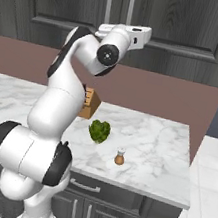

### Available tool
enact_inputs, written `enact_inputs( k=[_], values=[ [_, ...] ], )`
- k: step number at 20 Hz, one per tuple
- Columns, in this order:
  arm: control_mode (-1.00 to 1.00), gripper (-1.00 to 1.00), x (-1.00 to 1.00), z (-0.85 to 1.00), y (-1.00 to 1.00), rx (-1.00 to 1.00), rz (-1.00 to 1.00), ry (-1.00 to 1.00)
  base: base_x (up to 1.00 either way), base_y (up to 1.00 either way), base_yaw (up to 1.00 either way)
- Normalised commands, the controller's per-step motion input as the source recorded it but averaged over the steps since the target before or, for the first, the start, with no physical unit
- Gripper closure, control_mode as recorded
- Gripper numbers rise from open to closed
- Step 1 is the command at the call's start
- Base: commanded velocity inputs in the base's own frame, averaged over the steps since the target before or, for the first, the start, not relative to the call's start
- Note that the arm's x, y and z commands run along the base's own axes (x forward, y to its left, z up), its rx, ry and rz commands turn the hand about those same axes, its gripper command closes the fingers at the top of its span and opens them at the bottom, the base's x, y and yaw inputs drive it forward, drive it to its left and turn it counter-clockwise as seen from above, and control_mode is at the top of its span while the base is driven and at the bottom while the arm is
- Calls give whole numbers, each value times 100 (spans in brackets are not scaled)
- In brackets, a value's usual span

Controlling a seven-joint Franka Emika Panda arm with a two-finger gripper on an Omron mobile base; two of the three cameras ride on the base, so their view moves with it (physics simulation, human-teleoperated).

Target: Pick the pan from the cabinet and place it on the stove. Then turn on the stove burner for the pan.

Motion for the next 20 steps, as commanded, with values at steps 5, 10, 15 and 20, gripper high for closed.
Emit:
enact_inputs(
  k=[5, 10, 15, 20],
  values=[
    [-100, -100, 33, 0, 6, 0, 1, -1, 0, 0, 0],
    [-100, -100, 40, -5, 7, 0, 2, 0, 0, 0, 0],
    [-100, -100, 46, -13, 18, 0, 2, 0, 0, 0, 0],
    [-100, 100, 47, -17, 47, 0, 0, 0, 0, 0, 0]
  ],
)
